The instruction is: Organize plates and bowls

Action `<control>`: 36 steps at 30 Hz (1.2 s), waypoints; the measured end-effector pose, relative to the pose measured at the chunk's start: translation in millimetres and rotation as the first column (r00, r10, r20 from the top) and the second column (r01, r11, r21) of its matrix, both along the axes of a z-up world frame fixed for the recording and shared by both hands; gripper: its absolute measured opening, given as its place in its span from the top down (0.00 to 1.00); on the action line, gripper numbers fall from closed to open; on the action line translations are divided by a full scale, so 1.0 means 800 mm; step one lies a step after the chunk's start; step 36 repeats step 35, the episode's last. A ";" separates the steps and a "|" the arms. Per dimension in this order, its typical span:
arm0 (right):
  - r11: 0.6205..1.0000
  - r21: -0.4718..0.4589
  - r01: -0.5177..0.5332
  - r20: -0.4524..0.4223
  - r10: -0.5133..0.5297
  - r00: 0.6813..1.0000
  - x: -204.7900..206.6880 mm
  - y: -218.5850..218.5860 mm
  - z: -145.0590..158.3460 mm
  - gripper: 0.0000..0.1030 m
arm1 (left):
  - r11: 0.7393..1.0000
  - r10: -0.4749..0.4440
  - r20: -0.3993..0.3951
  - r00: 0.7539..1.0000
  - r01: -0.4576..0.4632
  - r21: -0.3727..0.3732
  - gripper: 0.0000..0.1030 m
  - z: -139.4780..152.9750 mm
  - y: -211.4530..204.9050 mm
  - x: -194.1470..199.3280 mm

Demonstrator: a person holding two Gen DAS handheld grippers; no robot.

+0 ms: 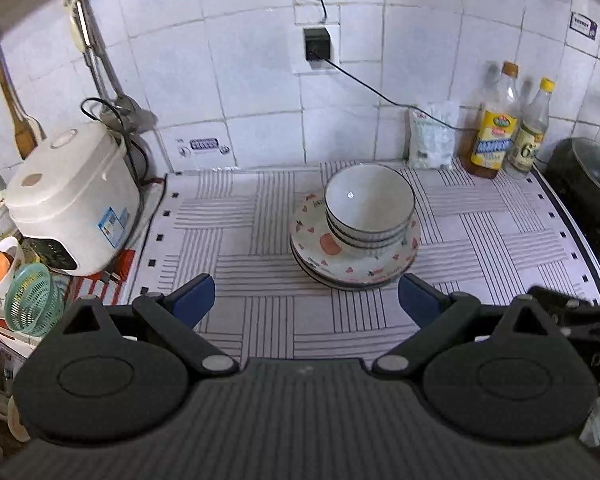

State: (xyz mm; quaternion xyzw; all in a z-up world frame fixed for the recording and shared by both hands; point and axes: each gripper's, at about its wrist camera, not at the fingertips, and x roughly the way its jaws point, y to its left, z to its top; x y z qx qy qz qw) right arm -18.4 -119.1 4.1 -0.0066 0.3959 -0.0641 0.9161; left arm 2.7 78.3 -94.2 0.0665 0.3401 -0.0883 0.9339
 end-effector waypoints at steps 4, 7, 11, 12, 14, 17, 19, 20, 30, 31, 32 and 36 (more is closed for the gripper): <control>1.000 -0.009 0.009 -0.010 -0.010 1.000 -0.002 0.004 -0.001 0.00 | 1.000 -0.015 -0.003 1.000 0.015 -0.014 0.04 0.001 0.002 -0.002; 1.000 0.004 0.016 -0.017 -0.016 1.000 -0.002 0.001 0.000 0.00 | 1.000 -0.014 -0.004 1.000 0.014 -0.015 0.04 0.001 0.002 -0.002; 0.999 -0.028 0.025 -0.028 -0.026 0.999 -0.003 0.007 -0.004 0.00 | 0.999 -0.018 -0.018 1.000 0.017 -0.039 0.03 -0.001 0.006 -0.003; 1.000 -0.021 0.023 -0.033 -0.024 0.999 -0.003 0.007 -0.005 0.00 | 0.999 -0.014 -0.024 1.000 0.012 -0.046 0.03 -0.001 0.008 -0.002; 1.000 -0.014 0.015 -0.037 -0.016 0.999 -0.004 0.008 -0.006 0.00 | 0.999 -0.001 -0.034 0.999 -0.001 -0.046 0.03 -0.003 0.009 0.000; 0.999 -0.036 0.005 -0.042 -0.006 0.999 -0.004 0.013 -0.008 0.00 | 0.999 0.017 -0.046 0.999 -0.019 -0.040 0.03 -0.005 0.010 0.002; 0.999 -0.044 0.001 -0.044 -0.003 0.999 -0.003 0.015 -0.009 0.00 | 0.999 0.023 -0.051 0.998 -0.026 -0.041 0.03 -0.006 0.011 0.004; 0.999 -0.043 0.000 -0.046 -0.002 0.999 -0.003 0.015 -0.009 0.00 | 0.999 0.026 -0.051 0.998 -0.028 -0.043 0.03 -0.006 0.012 0.005; 0.999 -0.041 0.006 -0.050 -0.008 0.999 -0.002 0.010 -0.011 0.00 | 0.999 0.013 -0.050 0.999 -0.015 -0.033 0.03 -0.006 0.007 0.009; 0.999 -0.036 0.006 -0.051 -0.007 0.999 -0.001 0.010 -0.011 0.00 | 0.999 0.013 -0.053 0.999 -0.015 -0.032 0.03 -0.007 0.007 0.010; 1.000 -0.029 0.003 -0.052 -0.005 0.999 -0.001 0.008 -0.011 0.00 | 0.999 0.012 -0.052 0.999 -0.014 -0.032 0.03 -0.007 0.006 0.009; 1.000 -0.021 0.007 -0.053 -0.008 0.999 -0.001 0.008 -0.011 0.00 | 0.999 0.010 -0.053 0.999 -0.012 -0.031 0.03 -0.007 0.005 0.009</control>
